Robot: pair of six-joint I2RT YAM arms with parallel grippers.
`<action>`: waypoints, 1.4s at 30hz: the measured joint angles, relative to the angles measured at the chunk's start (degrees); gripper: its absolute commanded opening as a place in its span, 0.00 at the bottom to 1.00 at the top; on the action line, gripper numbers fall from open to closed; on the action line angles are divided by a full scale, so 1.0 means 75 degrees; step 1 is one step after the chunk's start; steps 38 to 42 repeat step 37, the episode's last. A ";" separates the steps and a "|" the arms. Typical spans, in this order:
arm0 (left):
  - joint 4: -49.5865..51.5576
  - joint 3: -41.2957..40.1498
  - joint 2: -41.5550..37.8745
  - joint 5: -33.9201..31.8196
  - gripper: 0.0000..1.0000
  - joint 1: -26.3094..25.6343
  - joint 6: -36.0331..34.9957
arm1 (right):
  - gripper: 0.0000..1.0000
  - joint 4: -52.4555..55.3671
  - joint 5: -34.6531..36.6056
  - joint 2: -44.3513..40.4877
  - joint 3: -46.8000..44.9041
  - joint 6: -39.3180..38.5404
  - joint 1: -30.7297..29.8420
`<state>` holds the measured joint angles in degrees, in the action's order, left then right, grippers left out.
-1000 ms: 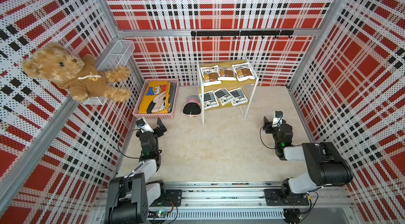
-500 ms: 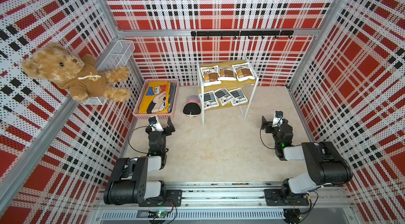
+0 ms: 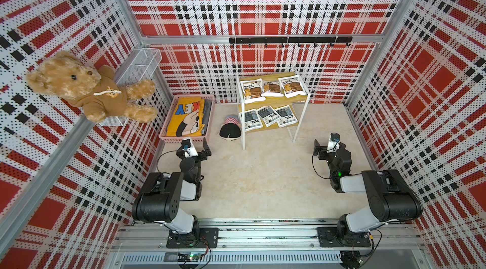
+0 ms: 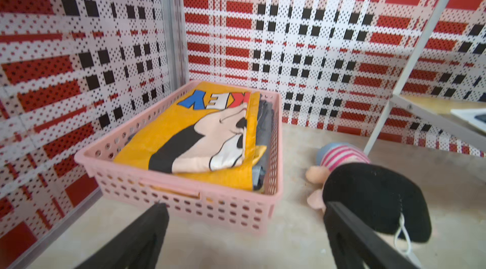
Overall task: Place the bagged coffee beans on the shelf by color
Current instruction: Reset both arms
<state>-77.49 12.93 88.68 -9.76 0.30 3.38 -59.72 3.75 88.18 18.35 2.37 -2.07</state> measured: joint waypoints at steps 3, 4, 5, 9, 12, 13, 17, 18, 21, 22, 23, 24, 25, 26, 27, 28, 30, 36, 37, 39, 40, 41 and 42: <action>0.0085 0.0038 0.0000 -0.0009 0.99 0.0000 0.0000 | 1.00 0.0000 -0.0003 0.0000 0.0000 0.0003 0.0000; 0.0134 0.0038 0.0000 -0.0012 0.99 0.0000 0.0000 | 1.00 -0.0003 -0.0003 0.0000 0.0000 0.0003 0.0000; 0.0175 0.0038 0.0000 -0.0023 0.99 -0.0003 0.0000 | 1.00 -0.0003 -0.0003 0.0000 0.0000 0.0003 0.0000; 0.0274 0.0038 0.0000 -0.0149 0.99 -0.0035 -0.0017 | 1.00 -0.0003 -0.0003 0.0000 0.0000 0.0003 0.0000; 0.0309 0.0038 0.0000 -0.0219 0.99 -0.0099 -0.0050 | 1.00 -0.0003 -0.0003 0.0000 0.0000 0.0003 0.0000; 0.0318 0.0038 0.0000 -0.0224 0.99 -0.0111 -0.0061 | 1.00 -0.0006 -0.0003 0.0000 0.0000 0.0003 0.0000; 0.0341 0.0038 0.0000 -0.0271 0.99 -0.0137 -0.0085 | 1.00 -0.0006 -0.0003 0.0000 0.0000 0.0003 0.0000; 0.0344 0.0038 0.0000 -0.0280 0.99 -0.0137 -0.0087 | 1.00 -0.0006 -0.0003 0.0000 0.0000 0.0006 0.0000; 0.0344 0.0038 0.0000 -0.0306 0.99 -0.0137 -0.0090 | 1.00 -0.0006 -0.0003 0.0000 0.0000 0.0006 0.0000; 0.0344 0.0038 0.0000 -0.0306 0.99 -0.0137 -0.0093 | 1.00 -0.0006 -0.0003 0.0000 0.0000 0.0006 0.0000; 0.0344 0.0038 0.0000 -0.0306 0.99 -0.0137 -0.0090 | 1.00 -0.0006 -0.0003 0.0000 0.0000 0.0006 0.0000; 0.0341 0.0038 0.0000 -0.0306 0.99 -0.0137 -0.0093 | 1.00 -0.0006 -0.0003 0.0000 0.0000 0.0006 0.0000; 0.0344 0.0038 0.0000 -0.0306 0.99 -0.0137 -0.0093 | 1.00 -0.0006 -0.0003 0.0000 0.0000 0.0003 0.0000; 0.0344 0.0038 0.0000 -0.0306 0.99 -0.0137 -0.0093 | 1.00 -0.0006 -0.0003 0.0000 0.0000 0.0003 0.0000; 0.0344 0.0038 0.0000 -0.0306 0.99 -0.0137 -0.0093 | 1.00 -0.0006 -0.0003 0.0000 0.0000 0.0006 0.0000; 0.0344 0.0038 0.0000 -0.0306 0.99 -0.0137 -0.0093 | 1.00 -0.0006 -0.0003 0.0000 0.0000 0.0003 0.0000; 0.0344 0.0038 0.0000 -0.0306 0.99 -0.0137 -0.0093 | 1.00 -0.0006 -0.0003 0.0000 0.0000 0.0003 0.0000; 0.0344 0.0038 0.0000 -0.0306 0.99 -0.0137 -0.0096 | 1.00 -0.0006 -0.0032 0.0000 0.0000 0.0006 0.0052; 0.0344 0.0038 0.0000 -0.0306 0.99 -0.0137 -0.0099 | 1.00 -0.0006 -0.0035 0.0000 0.0000 0.0006 0.0061; 0.0344 0.0038 0.0000 -0.0306 0.99 -0.0137 -0.0099 | 1.00 -0.0006 -0.0035 0.0000 0.0000 0.0006 0.0061; 0.0344 0.0038 0.0000 -0.0306 0.99 -0.0137 -0.0099 | 1.00 -0.0006 -0.0035 0.0000 0.0000 0.0006 0.0061; 0.0344 0.0038 0.0000 -0.0306 0.99 -0.0137 -0.0099 | 1.00 -0.0006 -0.0035 0.0000 0.0000 0.0006 0.0061; 0.0344 0.0038 0.0000 -0.0306 0.99 -0.0137 -0.0099 | 1.00 -0.0006 -0.0035 0.0000 0.0000 0.0006 0.0061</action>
